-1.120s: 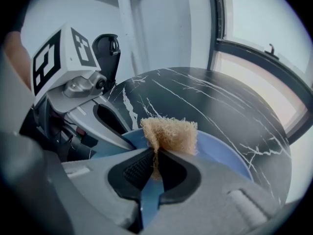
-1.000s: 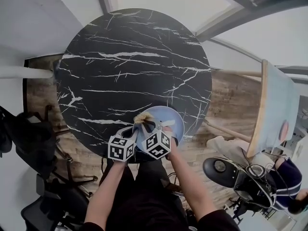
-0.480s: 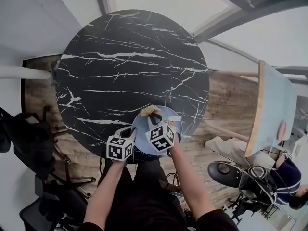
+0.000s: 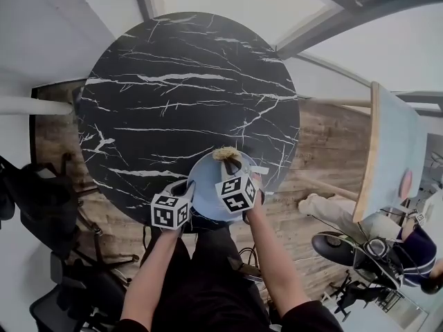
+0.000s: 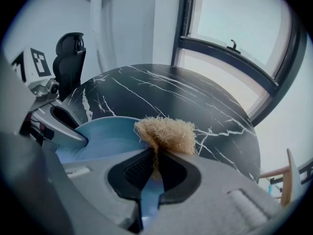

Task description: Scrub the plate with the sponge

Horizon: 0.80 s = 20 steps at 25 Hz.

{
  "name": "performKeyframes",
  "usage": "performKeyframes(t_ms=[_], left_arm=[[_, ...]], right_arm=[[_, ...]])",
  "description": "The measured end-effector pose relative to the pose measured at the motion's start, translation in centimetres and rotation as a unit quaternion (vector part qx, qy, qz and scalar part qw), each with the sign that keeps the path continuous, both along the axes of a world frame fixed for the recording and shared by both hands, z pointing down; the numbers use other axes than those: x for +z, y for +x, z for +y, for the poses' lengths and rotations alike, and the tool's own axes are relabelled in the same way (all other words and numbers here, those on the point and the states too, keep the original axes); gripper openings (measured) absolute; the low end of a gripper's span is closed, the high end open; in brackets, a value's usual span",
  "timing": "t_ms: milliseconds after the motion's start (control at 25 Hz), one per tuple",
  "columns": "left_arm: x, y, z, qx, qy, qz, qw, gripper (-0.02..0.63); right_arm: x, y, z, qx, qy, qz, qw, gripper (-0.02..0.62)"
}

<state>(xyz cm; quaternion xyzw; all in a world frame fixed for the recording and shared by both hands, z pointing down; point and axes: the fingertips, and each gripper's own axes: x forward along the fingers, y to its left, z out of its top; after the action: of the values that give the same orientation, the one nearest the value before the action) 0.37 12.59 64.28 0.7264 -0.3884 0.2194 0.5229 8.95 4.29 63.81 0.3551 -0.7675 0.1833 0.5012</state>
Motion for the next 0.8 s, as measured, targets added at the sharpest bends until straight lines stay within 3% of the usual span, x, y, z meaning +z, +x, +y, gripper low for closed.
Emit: performKeyframes(t_ms=[800], left_arm=[[0.1,-0.2,-0.2,-0.042,-0.011,0.017,0.9989,0.018]], right_arm=[[0.1,7.1,3.5,0.041,-0.013,0.073,0.996,0.026]])
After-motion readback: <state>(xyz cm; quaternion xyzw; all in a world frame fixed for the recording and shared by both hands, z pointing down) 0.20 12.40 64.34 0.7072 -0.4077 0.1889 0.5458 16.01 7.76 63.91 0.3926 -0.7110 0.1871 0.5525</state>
